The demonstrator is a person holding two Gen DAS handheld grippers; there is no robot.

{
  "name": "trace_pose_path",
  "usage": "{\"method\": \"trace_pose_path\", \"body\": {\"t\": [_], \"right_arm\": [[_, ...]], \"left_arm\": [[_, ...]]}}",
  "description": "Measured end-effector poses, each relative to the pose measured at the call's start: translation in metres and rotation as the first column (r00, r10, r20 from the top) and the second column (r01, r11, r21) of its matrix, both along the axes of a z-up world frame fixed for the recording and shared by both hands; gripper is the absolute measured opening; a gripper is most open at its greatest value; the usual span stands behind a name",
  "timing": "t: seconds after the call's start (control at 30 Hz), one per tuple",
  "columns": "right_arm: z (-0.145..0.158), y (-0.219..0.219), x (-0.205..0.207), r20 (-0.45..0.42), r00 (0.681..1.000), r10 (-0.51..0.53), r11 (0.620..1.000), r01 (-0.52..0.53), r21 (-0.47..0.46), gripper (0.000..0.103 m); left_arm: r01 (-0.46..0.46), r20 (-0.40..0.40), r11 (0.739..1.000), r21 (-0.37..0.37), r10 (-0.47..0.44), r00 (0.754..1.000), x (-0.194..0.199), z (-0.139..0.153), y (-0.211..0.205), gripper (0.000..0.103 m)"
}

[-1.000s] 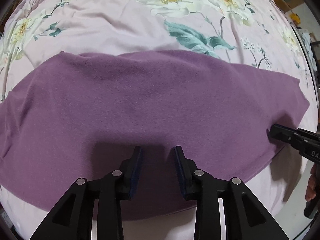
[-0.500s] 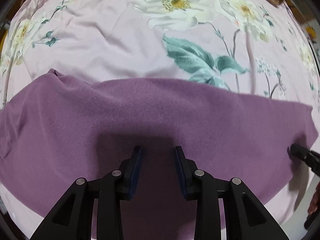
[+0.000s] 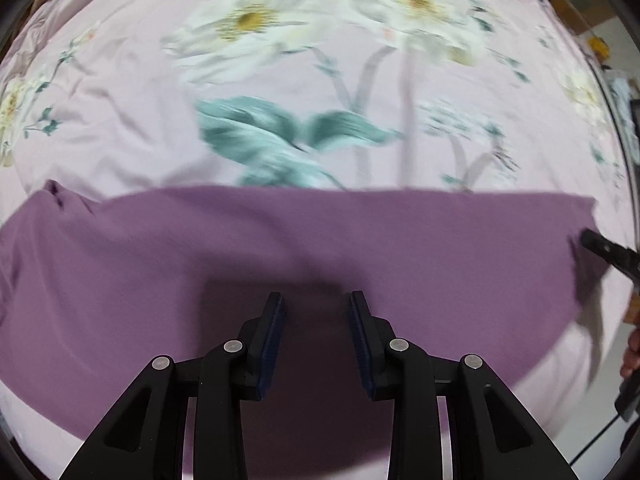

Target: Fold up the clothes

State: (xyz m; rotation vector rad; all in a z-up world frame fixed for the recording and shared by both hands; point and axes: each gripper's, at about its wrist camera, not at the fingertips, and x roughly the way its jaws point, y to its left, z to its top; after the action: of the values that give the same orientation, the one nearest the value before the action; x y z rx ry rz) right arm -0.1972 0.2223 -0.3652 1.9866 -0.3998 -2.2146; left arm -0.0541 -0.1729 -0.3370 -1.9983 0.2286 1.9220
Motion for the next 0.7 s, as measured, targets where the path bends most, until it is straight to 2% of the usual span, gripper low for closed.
{"method": "trace_pose_path", "body": {"t": [0.13, 0.2, 0.3, 0.4, 0.57, 0.67, 0.7], "right_arm": [[0.002, -0.025, 0.017, 0.012, 0.991, 0.133, 0.989, -0.132, -0.060, 0.015], [-0.004, -0.031, 0.030, 0.045, 0.978, 0.202, 0.978, -0.199, -0.063, 0.015], [-0.011, -0.041, 0.042, 0.066, 0.969, 0.238, 0.971, -0.236, -0.040, 0.015], [-0.002, -0.048, 0.043, 0.045, 0.965, 0.259, 0.965, -0.256, -0.062, 0.015], [0.006, -0.080, 0.043, 0.011, 0.938, 0.347, 0.934, -0.344, -0.099, 0.015], [-0.012, -0.098, 0.052, 0.093, 0.914, 0.394, 0.918, -0.389, -0.074, 0.017], [-0.013, -0.102, 0.055, 0.090, 0.914, 0.395, 0.919, -0.391, -0.053, 0.018]], "left_arm": [[0.031, 0.047, 0.999, 0.010, -0.032, 0.998, 0.036, 0.002, 0.012, 0.034], [0.054, 0.032, 0.998, -0.008, -0.054, 0.998, 0.052, 0.003, 0.015, 0.035], [0.057, 0.013, 0.998, -0.020, -0.057, 0.998, 0.063, 0.008, 0.017, 0.036], [0.010, 0.022, 1.000, -0.003, -0.010, 1.000, 0.083, 0.003, 0.040, 0.036], [-0.069, -0.014, 0.997, -0.032, 0.069, 0.998, 0.073, 0.004, 0.020, 0.036], [-0.105, 0.017, 0.994, -0.015, 0.105, 0.994, 0.078, -0.002, 0.000, 0.036], [-0.111, 0.018, 0.994, 0.000, 0.111, 0.994, 0.081, -0.001, -0.007, 0.036]]}}
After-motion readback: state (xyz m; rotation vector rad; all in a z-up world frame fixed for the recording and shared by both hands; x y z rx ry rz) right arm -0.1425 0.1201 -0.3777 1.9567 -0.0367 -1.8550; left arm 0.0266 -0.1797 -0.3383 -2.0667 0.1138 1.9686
